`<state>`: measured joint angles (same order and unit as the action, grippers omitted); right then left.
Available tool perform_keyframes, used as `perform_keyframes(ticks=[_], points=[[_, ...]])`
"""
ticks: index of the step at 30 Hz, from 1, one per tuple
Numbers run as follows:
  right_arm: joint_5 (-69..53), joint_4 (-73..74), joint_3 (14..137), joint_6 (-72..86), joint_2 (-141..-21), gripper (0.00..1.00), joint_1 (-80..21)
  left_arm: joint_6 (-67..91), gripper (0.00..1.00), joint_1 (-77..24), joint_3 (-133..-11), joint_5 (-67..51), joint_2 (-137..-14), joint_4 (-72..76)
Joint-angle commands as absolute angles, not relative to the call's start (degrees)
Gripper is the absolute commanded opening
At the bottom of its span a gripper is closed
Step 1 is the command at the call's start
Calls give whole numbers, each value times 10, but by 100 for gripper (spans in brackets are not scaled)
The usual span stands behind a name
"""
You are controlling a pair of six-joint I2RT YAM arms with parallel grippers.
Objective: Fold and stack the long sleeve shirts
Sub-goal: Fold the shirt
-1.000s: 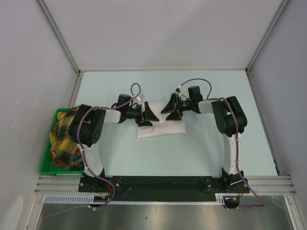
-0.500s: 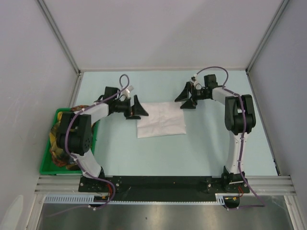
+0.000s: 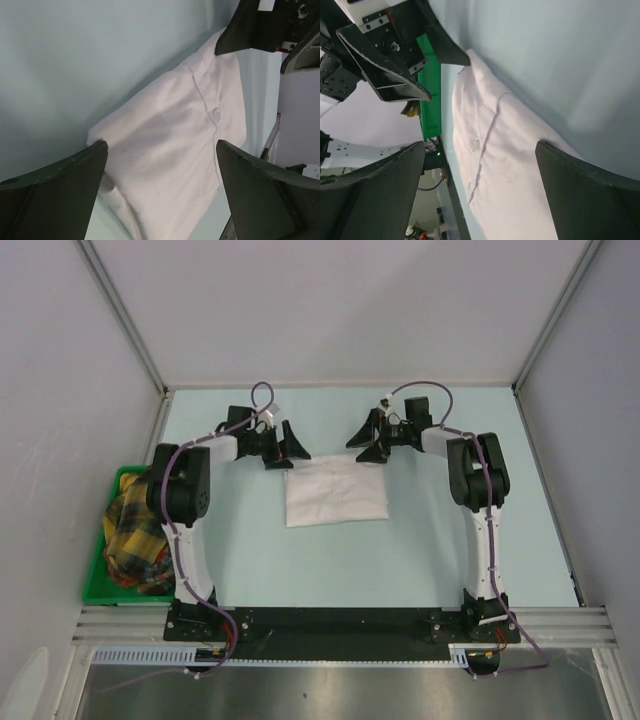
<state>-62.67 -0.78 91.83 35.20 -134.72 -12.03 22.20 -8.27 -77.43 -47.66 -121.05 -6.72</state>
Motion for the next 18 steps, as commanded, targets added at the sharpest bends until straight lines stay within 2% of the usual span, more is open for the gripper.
perform_keyframes(ticks=[1,5,8,9,11,16,18], points=[[-555,46,940,276,-1362,100,-93,186,99,-36,-728,-414,-1186,-110],[-558,124,990,206,-1320,100,-83,130,100,-4,-711,-443,-1113,-134],[-530,309,1020,111,-1258,96,-79,32,99,-4,-733,-423,-1065,-202],[-511,328,1007,93,-1234,95,-82,1,100,-4,-738,-421,-1059,-218],[-463,343,919,85,-1153,88,-80,-20,99,-2,-737,-424,-1037,-248],[-476,349,734,105,-1048,68,-82,-25,100,-4,-703,-446,-991,-231],[-486,333,673,126,-1034,67,-83,-24,100,-4,-693,-455,-978,-225]])
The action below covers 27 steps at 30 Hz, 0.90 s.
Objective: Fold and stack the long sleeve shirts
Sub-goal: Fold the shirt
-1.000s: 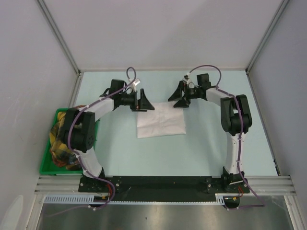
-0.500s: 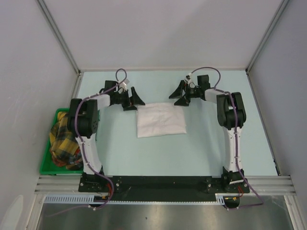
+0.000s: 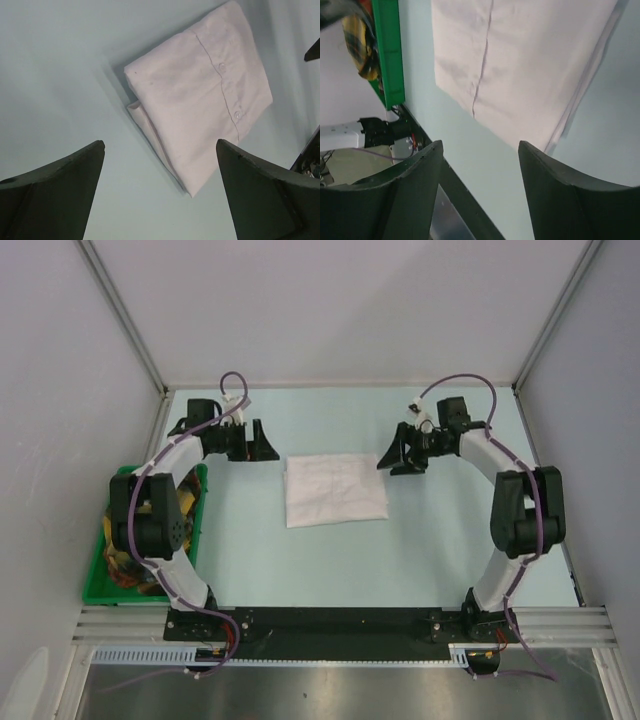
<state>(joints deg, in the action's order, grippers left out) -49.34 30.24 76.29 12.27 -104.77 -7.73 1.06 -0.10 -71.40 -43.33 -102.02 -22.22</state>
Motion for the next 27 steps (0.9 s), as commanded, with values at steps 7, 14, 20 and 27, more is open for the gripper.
perform_keyframes(ticks=[7,14,20,27], points=[[-487,272,595,152,-1067,65,-106,-46,100,-5,-663,-459,-948,-220],[-485,239,588,166,-1113,28,-95,-116,100,-25,-693,-429,-940,-264],[-464,386,687,2,-1163,0,-62,-187,99,-58,-744,-416,-975,-336],[-339,596,898,-237,-1271,0,-54,-213,99,-115,-892,-439,-1090,-423]])
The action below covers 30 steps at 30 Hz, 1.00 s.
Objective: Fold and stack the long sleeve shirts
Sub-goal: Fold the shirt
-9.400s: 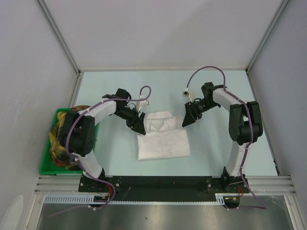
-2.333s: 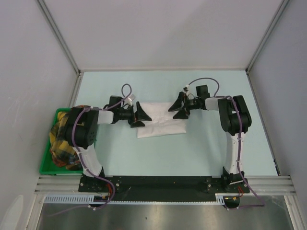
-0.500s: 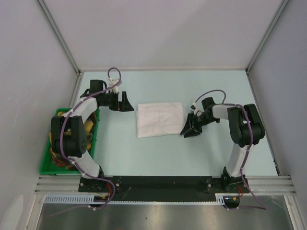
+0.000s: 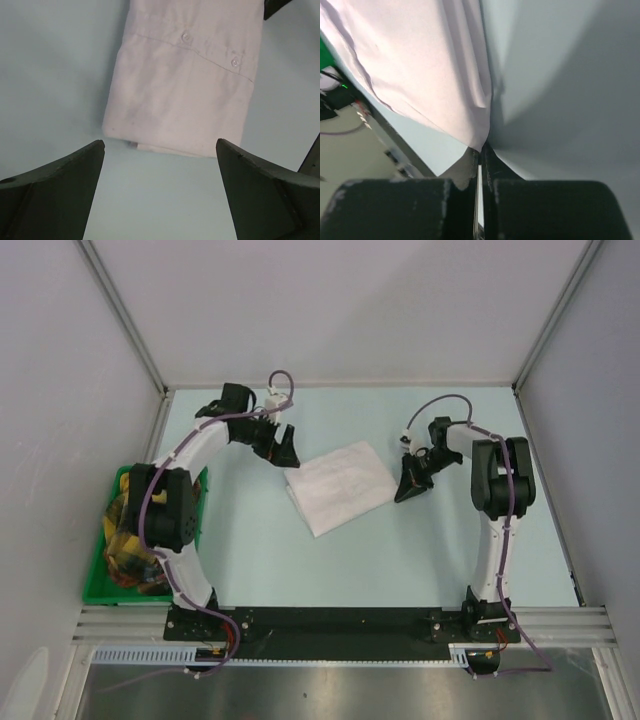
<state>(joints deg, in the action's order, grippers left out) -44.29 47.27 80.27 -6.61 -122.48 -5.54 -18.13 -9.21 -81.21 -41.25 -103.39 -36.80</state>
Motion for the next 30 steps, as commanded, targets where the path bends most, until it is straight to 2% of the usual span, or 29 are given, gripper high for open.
perform_keyframes(ticks=[1,6,9,14,23,30], points=[[-308,605,917,-248,-1278,0,-55,-184,99,-116,-906,-448,-1126,-423],[-257,630,1011,-298,-1328,0,-69,-103,99,-116,-1004,-494,-1234,-421],[-230,630,1027,-317,-1339,0,-86,-73,99,-116,-1017,-494,-1287,-390],[-215,633,1053,-337,-1363,0,-105,-24,87,-116,-1042,-511,-1346,-371],[-214,649,1130,-345,-1410,0,-115,20,72,-143,-990,-540,-1373,-373],[-216,653,1155,-353,-1420,0,-134,48,66,-172,-936,-551,-1361,-338]])
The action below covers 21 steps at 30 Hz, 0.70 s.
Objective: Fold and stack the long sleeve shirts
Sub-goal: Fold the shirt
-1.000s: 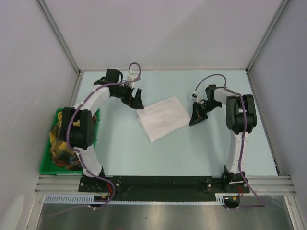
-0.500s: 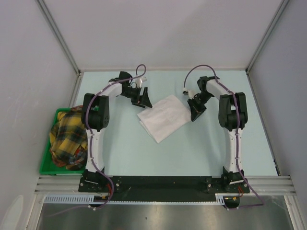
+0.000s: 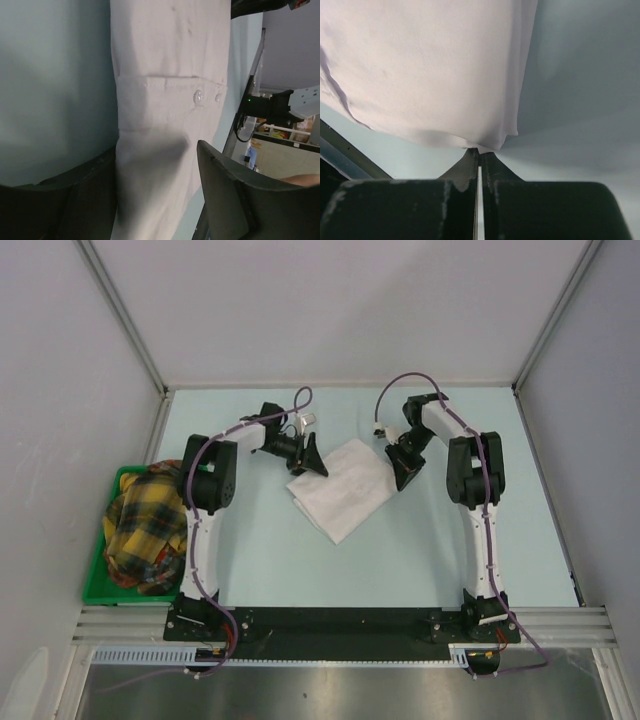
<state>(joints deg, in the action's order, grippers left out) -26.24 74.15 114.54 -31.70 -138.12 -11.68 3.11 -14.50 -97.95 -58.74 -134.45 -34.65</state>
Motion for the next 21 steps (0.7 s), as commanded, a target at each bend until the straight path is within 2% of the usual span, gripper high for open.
perform_keyframes(ticks=[1,3,5,6,8,9,11,12,13,15,16,18,19,21], points=[[-219,653,1155,-353,-1420,0,-137,50,65,-174,-931,-552,-1358,-324],[-223,655,1153,-351,-1419,0,-141,63,62,-178,-912,-552,-1349,-305],[-227,655,1151,-350,-1418,0,-144,77,52,-178,-890,-553,-1337,-269],[-228,654,1147,-346,-1415,0,-144,89,42,-178,-884,-551,-1333,-259],[-230,650,1143,-340,-1410,0,-142,99,32,-176,-871,-551,-1316,-231],[-234,648,1136,-336,-1402,1,-142,101,22,-175,-869,-551,-1308,-226],[-244,645,1129,-318,-1392,12,-137,96,11,-169,-875,-545,-1286,-223],[-247,645,1124,-312,-1381,17,-134,92,0,-166,-880,-540,-1277,-228],[-250,646,1121,-295,-1373,30,-130,88,0,-162,-885,-531,-1268,-242],[-272,644,1113,-272,-1357,49,-107,56,0,-149,-917,-517,-1244,-278],[-288,643,1102,-240,-1338,62,-96,33,0,-145,-937,-488,-1237,-339],[-349,627,1077,-201,-1313,70,-55,-45,0,-144,-1006,-449,-1223,-404],[-373,617,1044,-183,-1287,78,-41,-66,0,-144,-1027,-425,-1219,-455],[-453,559,990,-105,-1251,84,-10,-122,0,-146,-1091,-353,-1206,-501]])
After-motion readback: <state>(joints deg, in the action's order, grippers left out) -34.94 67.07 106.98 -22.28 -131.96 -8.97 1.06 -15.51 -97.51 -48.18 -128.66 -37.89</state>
